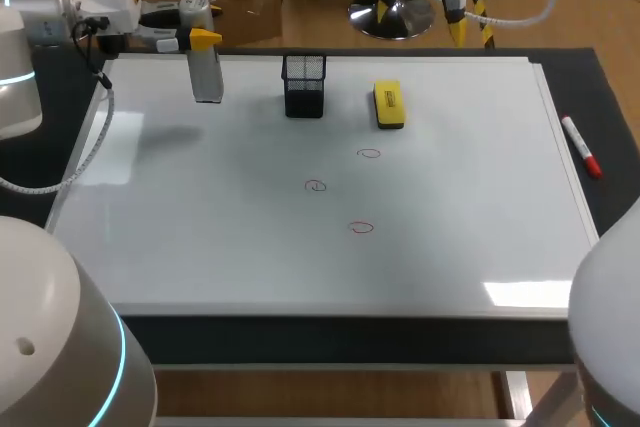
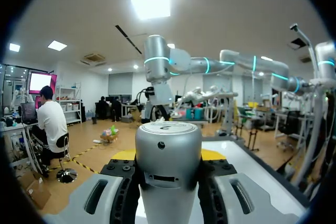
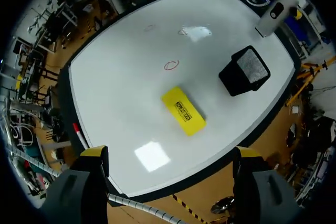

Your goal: Pick up the inspection probe, press it on each red-marked spot on the whiteboard one by one, put down the probe, pick up the eraser, and wipe off all the red marks.

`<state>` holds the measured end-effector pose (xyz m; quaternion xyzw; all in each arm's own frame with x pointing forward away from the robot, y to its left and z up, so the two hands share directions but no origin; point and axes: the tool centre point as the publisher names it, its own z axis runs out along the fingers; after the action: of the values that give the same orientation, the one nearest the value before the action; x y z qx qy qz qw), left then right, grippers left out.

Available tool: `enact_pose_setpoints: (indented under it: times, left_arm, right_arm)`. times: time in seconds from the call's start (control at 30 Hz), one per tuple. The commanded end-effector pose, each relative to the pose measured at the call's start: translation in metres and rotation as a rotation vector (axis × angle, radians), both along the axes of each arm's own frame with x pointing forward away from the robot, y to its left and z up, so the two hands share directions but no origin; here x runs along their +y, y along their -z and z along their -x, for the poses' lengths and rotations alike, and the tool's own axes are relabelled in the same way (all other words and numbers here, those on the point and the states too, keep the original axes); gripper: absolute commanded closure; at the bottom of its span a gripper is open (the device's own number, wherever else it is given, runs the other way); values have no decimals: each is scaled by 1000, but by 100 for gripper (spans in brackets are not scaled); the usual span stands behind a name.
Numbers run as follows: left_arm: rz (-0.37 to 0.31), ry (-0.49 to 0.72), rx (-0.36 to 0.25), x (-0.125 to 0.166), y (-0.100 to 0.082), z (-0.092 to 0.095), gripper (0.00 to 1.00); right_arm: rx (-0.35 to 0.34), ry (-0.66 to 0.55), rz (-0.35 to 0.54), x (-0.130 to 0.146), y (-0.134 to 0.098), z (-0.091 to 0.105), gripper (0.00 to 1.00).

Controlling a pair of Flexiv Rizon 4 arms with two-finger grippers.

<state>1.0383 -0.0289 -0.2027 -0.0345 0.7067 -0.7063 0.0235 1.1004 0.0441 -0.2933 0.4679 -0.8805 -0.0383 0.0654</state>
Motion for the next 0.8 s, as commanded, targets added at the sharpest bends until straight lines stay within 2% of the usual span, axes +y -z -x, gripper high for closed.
enact_pose_setpoints:
  times: [0.03, 0.17, 0.23, 0.27, 0.8]
  left_arm:
    - [-1, 2, 0, 0, -1, 0, 100]
    - [-1, 2, 0, 0, -1, 0, 100]
    - [-1, 2, 0, 0, -1, 0, 100]
    - [-1, 2, 0, 0, -1, 0, 100]
    - [-1, 2, 0, 0, -1, 0, 100]
  right_arm:
    - [-46, -87, 2, 1, 2, 17, 0]
    - [-60, -174, 5, 6, 7, 24, 0]
    - [-55, -208, 41, 9, 10, 29, 0]
    - [-53, -205, 17, 10, 11, 29, 0]
    - [-53, -205, 17, 10, 11, 29, 0]
